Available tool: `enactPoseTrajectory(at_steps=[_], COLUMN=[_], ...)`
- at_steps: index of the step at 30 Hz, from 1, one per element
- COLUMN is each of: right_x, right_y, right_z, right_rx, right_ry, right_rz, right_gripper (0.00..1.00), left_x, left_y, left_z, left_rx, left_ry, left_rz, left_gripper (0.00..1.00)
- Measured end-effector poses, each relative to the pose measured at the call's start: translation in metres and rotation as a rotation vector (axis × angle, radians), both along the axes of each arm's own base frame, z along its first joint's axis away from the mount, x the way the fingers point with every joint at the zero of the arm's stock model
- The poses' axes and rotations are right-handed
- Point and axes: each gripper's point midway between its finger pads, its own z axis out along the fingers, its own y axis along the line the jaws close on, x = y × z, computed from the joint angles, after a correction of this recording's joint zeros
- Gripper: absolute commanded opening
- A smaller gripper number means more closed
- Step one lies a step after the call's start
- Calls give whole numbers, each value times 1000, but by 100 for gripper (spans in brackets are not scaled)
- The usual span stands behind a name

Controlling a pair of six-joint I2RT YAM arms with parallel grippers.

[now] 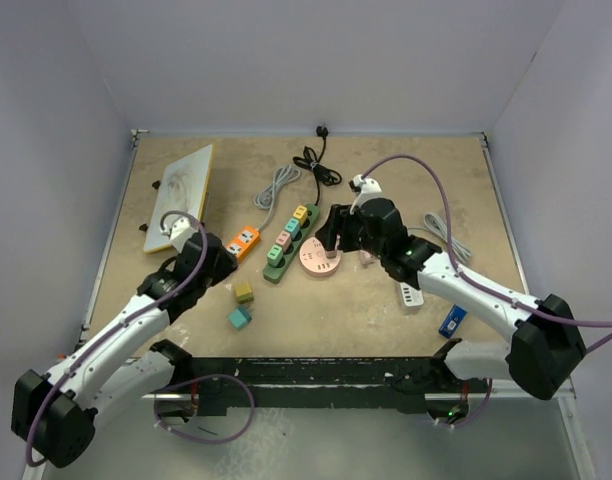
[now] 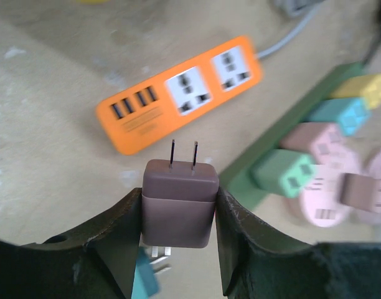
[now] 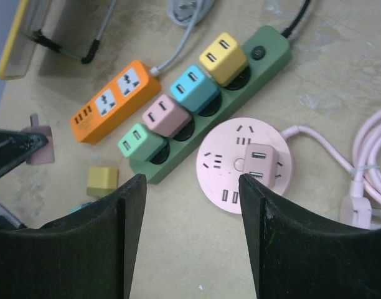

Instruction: Insert the plug

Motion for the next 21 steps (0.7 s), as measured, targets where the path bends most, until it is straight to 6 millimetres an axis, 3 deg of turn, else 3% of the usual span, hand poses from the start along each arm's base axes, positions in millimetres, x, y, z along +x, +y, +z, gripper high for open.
enactPoseTrajectory(at_steps=[5, 14, 21], right_x=[-4, -8, -5], right_y=[16, 60, 87], right_z=[17, 75, 75], right_rx=[90, 287, 319], right_ry=[-104, -319, -378], right_rz=[105, 229, 199], right_gripper=[66, 66, 65], left_x=[21, 62, 77], left_y=[-32, -98, -120], left_z=[59, 120, 159], left_rx=[-237, -759, -1071], left_ry=[-158, -251, -266], left_rz=[0, 43, 82], left_gripper=[31, 31, 31])
